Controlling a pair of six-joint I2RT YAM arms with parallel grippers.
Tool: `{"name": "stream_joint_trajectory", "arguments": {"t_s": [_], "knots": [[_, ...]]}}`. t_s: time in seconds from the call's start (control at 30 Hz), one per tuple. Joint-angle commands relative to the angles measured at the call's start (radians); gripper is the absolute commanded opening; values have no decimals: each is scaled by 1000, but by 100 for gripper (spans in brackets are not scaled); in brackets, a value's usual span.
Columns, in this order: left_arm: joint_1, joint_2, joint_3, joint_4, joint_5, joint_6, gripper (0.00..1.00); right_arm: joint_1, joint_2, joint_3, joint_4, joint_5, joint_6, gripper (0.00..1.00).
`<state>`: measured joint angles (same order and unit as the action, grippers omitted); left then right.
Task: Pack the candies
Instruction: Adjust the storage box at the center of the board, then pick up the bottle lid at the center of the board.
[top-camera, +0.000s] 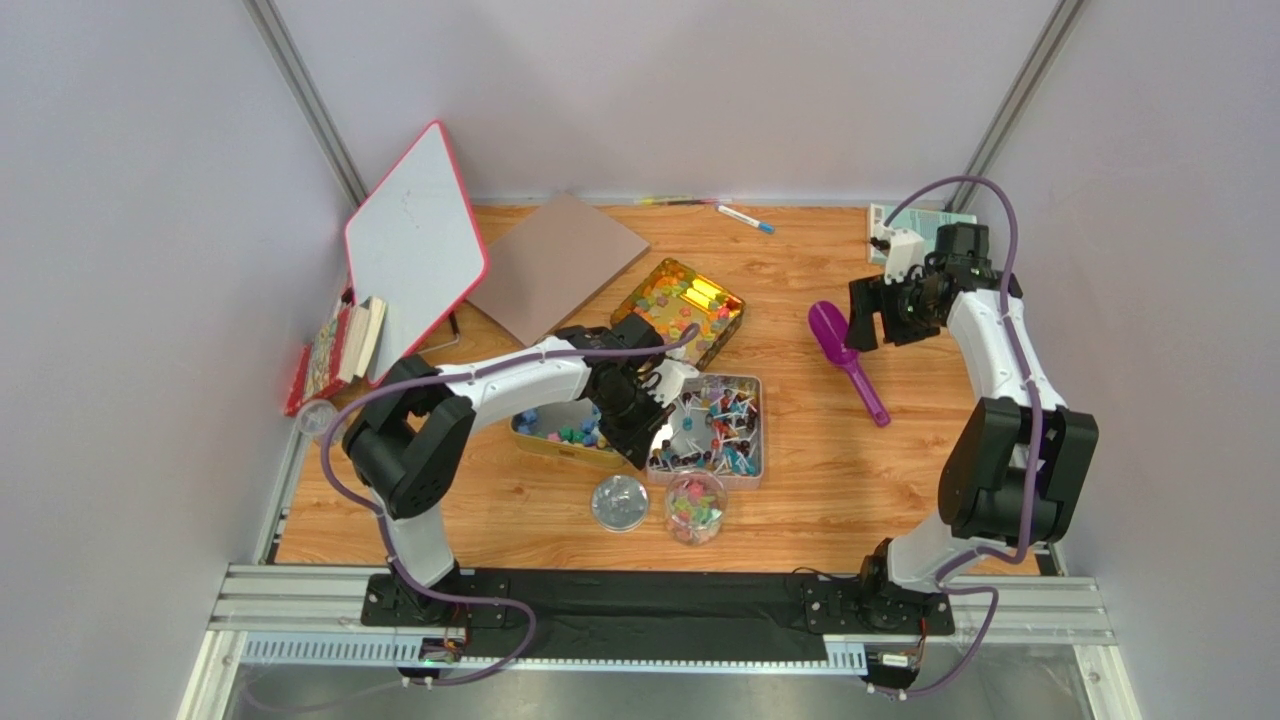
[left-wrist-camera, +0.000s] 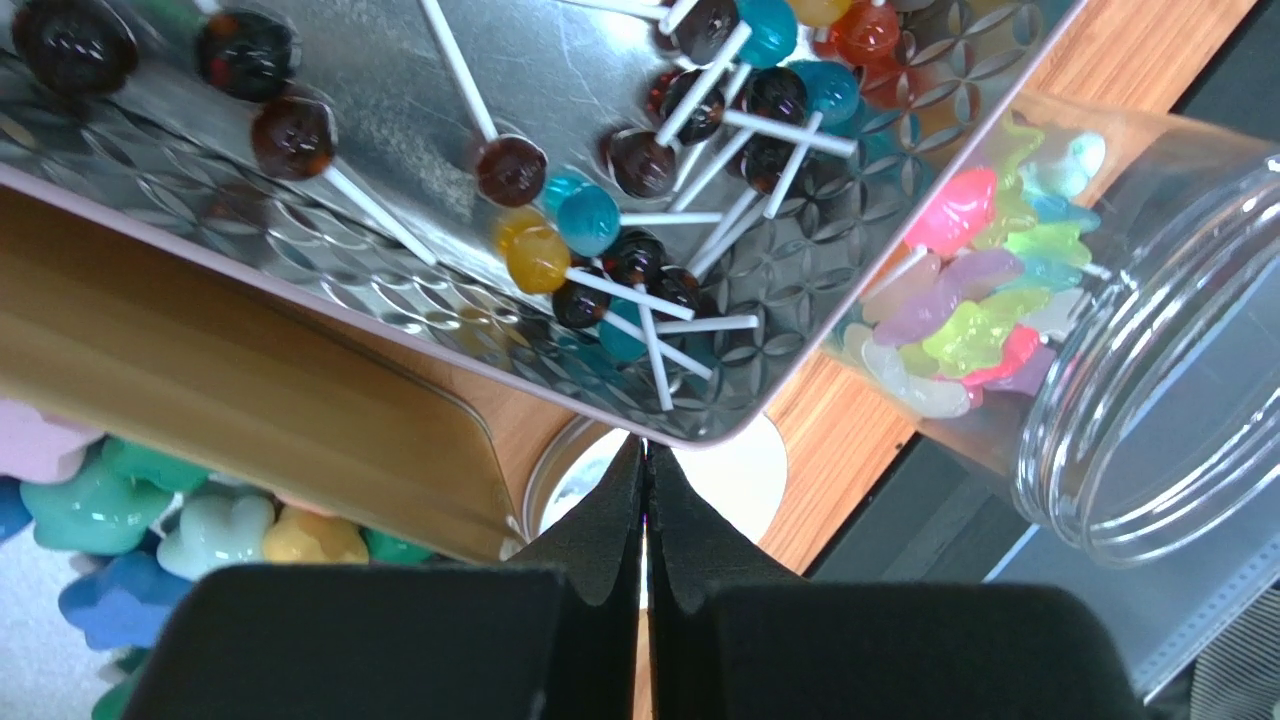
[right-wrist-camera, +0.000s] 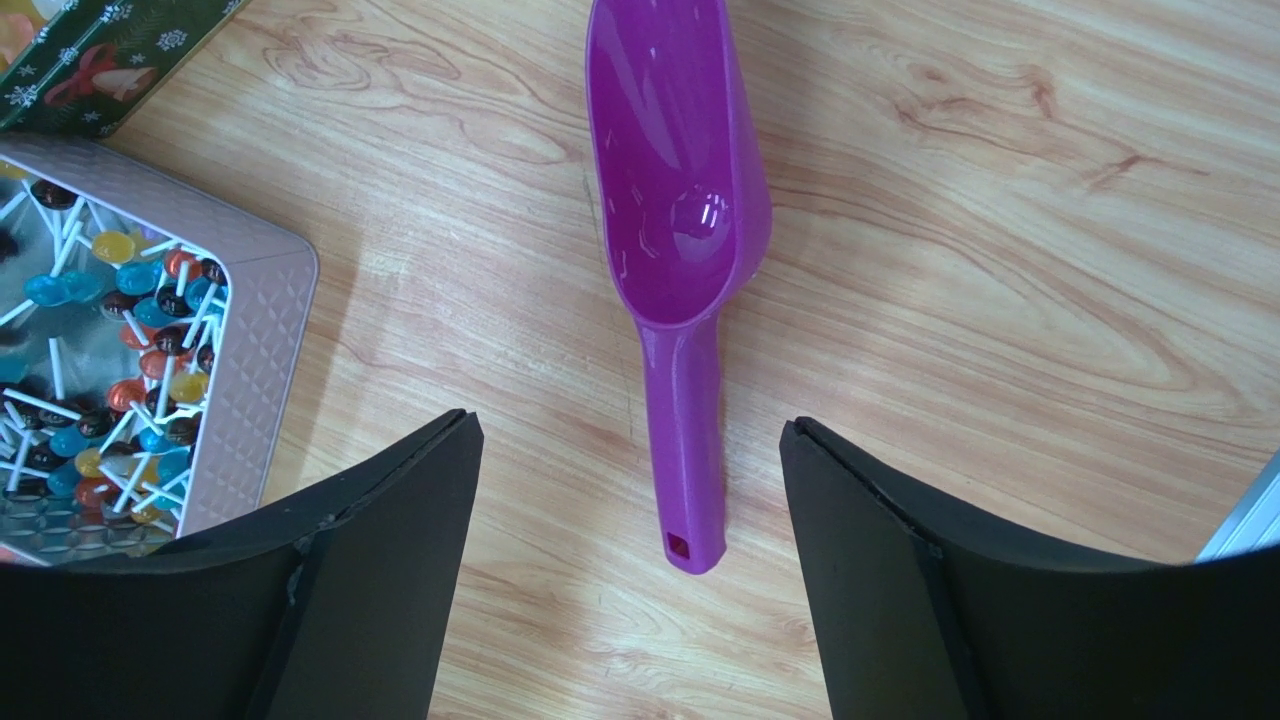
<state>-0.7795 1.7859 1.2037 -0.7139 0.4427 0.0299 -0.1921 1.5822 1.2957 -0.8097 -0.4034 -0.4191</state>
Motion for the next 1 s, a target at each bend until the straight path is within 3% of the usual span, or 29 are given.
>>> {"name": "stream_joint_trajectory", "arguments": {"t_s": [0.0,0.13,0.17,0.23,0.27,0.37,0.5,0.63,0.8,0.87,0.97], "knots": [[-3,41,68,27,30,16,0,0,-44,-15,27,-26,5,77],[3,70,126,13,-19,31,0,0,-60,-19,23,-29,-6,77],[9,67,131,7,-30,31,5,2,-65,-18,21,-40,-10,76],[29,34,123,-21,-59,28,23,2,-88,-25,15,-55,-23,76],[34,12,103,-30,-74,36,40,2,-100,-32,17,-78,-30,77],[48,-170,-4,-24,-61,181,57,0,-145,-59,26,-129,-72,79],[33,-302,-118,-16,78,393,77,5,-145,-56,35,-146,-75,80],[32,-269,-121,-21,116,504,78,11,-110,-10,4,-149,-47,80],[10,-191,-101,-32,51,633,80,31,-120,17,-42,-135,-87,81],[6,-189,-107,-27,48,683,99,36,-129,13,-54,-127,-98,82],[2,-186,-104,-12,42,711,99,43,-136,10,-71,-118,-109,84]]}}
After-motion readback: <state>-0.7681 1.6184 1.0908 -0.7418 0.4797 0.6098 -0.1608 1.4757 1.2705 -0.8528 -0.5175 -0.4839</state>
